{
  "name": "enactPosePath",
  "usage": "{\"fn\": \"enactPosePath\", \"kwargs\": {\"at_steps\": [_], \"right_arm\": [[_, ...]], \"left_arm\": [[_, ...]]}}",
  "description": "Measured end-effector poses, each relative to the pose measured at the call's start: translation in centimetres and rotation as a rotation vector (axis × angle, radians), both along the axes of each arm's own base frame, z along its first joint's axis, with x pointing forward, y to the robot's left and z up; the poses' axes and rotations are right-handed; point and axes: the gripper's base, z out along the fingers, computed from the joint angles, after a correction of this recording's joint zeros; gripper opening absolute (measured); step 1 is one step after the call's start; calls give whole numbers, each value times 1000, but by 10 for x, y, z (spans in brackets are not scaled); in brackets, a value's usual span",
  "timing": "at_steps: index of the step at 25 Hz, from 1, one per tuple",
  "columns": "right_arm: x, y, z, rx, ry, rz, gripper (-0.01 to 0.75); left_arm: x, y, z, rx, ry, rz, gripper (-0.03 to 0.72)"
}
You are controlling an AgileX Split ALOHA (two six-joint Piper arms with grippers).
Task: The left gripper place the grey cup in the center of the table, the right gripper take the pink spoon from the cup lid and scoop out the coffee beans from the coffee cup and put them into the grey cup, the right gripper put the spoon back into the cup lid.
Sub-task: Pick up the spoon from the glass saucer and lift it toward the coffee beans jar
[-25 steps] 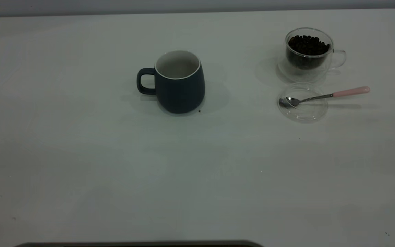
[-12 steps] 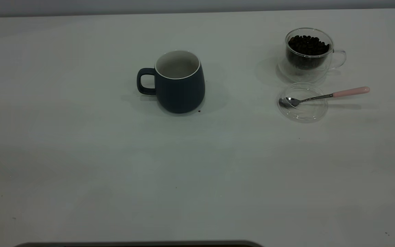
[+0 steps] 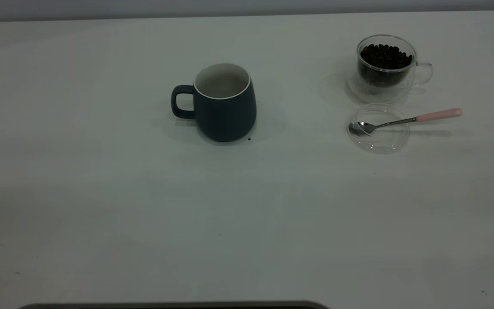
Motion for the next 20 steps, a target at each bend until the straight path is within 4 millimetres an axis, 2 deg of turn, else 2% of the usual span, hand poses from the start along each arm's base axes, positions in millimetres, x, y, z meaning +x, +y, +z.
{"fn": "enactPosePath", "kwargs": {"at_steps": [7, 20], "right_arm": [[0, 0, 0, 0, 0, 0, 589], [0, 0, 0, 3, 0, 2, 589]], "left_arm": [[-32, 3, -1, -20, -213, 70, 513], [-33, 3, -2, -17, -207, 76, 513]]}}
